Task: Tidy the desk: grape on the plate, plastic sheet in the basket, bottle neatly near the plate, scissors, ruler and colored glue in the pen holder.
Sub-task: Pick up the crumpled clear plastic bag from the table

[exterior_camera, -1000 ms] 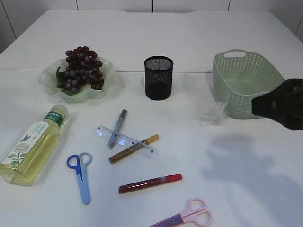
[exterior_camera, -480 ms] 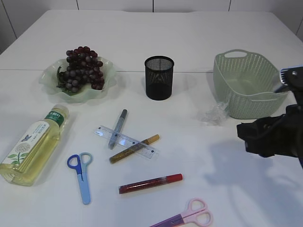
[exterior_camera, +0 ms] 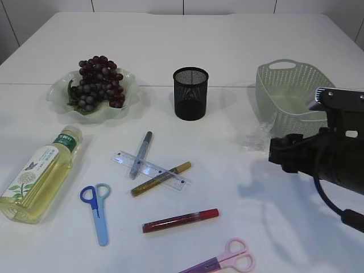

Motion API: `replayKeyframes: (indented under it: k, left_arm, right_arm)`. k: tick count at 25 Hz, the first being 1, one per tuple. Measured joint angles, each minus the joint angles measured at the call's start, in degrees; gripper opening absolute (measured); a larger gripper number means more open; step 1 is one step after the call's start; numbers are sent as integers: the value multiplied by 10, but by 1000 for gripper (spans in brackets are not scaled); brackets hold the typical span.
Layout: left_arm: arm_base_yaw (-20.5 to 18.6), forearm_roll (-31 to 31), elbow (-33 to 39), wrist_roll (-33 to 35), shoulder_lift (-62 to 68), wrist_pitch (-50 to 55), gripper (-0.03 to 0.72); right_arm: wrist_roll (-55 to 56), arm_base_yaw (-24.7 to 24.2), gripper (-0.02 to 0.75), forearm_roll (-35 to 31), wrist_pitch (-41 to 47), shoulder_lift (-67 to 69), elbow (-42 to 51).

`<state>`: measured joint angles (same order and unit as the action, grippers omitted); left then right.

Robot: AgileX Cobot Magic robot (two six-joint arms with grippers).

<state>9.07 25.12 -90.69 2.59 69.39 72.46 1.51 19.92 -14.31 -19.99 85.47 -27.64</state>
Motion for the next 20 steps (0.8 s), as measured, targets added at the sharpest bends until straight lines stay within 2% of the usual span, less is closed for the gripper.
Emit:
replayKeyframes:
  k: [5,9,16,20]
  left_arm:
    - [0,0,0,0,0,0,363]
    - [0,0,0,0,0,0,363]
    - [1,19,0,-1,0,0,363]
    - [1,22,0,-2,0,0,363]
  right_arm:
    - [0,0,423,-19,-164,62,9]
    - [-9,0,423,-19,-243,82,36]
    - [-36,0,423,34,-370,164,44]
    - [-36,0,423,100,-441,229,44]
